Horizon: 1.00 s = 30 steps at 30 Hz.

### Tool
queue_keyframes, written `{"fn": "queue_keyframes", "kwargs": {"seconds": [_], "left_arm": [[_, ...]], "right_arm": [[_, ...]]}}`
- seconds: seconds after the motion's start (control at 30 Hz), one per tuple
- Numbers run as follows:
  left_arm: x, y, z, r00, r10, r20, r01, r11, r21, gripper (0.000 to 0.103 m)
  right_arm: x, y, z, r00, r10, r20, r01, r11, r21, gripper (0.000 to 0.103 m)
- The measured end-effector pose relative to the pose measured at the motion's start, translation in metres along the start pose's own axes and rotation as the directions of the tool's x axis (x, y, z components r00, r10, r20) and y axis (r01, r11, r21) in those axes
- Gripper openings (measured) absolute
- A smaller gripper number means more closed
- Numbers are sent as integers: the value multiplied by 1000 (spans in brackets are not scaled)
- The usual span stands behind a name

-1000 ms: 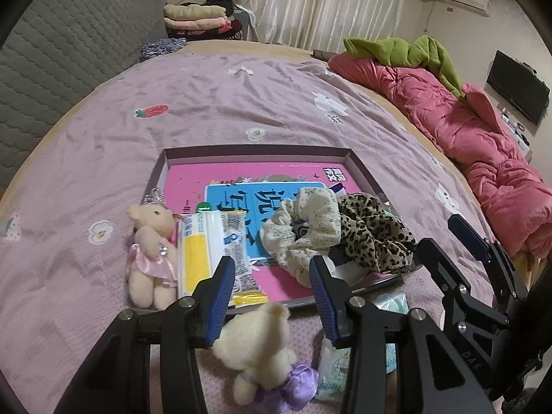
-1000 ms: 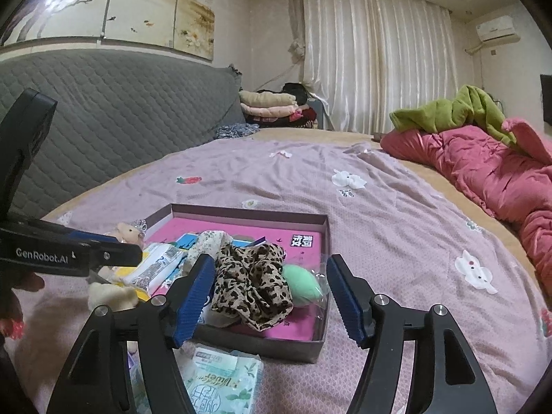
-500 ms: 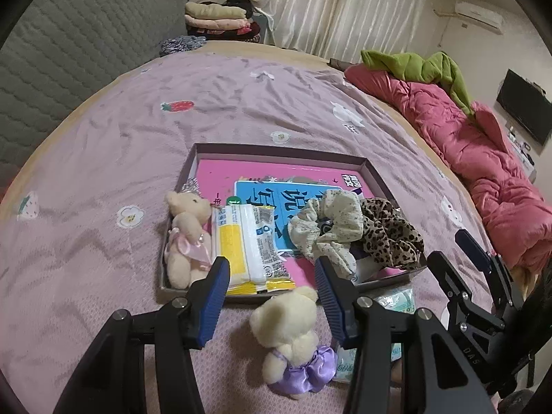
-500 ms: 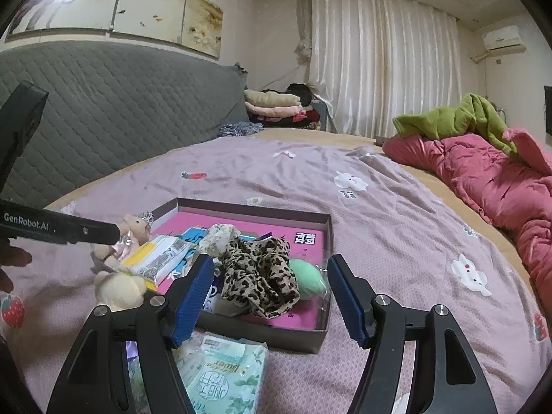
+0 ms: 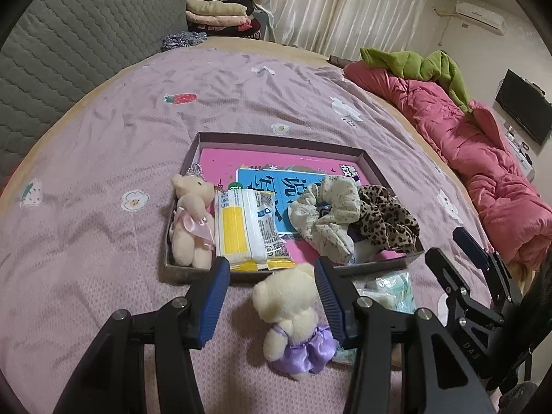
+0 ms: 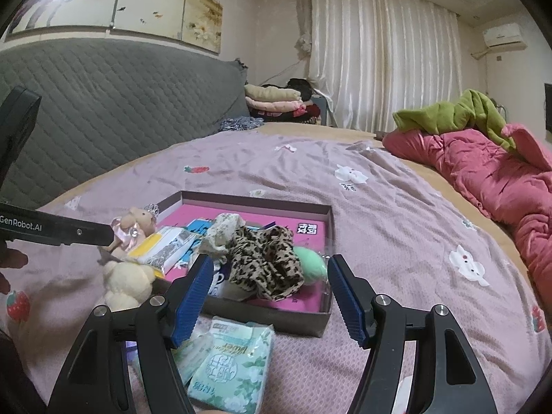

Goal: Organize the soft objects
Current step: 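Withdraw both open grippers back from the box past the beige teddy bear, then move left gripper to the green floral pad packet while right approaches the orange sponge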

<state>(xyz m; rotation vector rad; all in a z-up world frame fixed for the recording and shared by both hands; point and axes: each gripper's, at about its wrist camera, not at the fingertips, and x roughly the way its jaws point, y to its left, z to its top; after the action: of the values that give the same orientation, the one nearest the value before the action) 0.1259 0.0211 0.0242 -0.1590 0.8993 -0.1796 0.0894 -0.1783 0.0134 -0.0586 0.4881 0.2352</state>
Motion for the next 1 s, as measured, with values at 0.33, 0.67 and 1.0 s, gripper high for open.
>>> {"fn": "queue_keyframes", "kwargs": {"seconds": [0.33,0.67,1.0], "left_arm": [[-11,-3,-9,1000,-8,-1,8,1000,9,51],[-22,-6,-16,1000,-18,3,18,1000,20,51],[-29,-14,-24,1000,-28,-7,28,999,40,51]], "right_arm": [[-12,14,-3,1000,19,-15,-19,1000,-3,70],[-25,21,-7,999,17,-38,-18,1000,-14,70],[-35,25,-13,997,28,-68,-29,999,-21,70]]}}
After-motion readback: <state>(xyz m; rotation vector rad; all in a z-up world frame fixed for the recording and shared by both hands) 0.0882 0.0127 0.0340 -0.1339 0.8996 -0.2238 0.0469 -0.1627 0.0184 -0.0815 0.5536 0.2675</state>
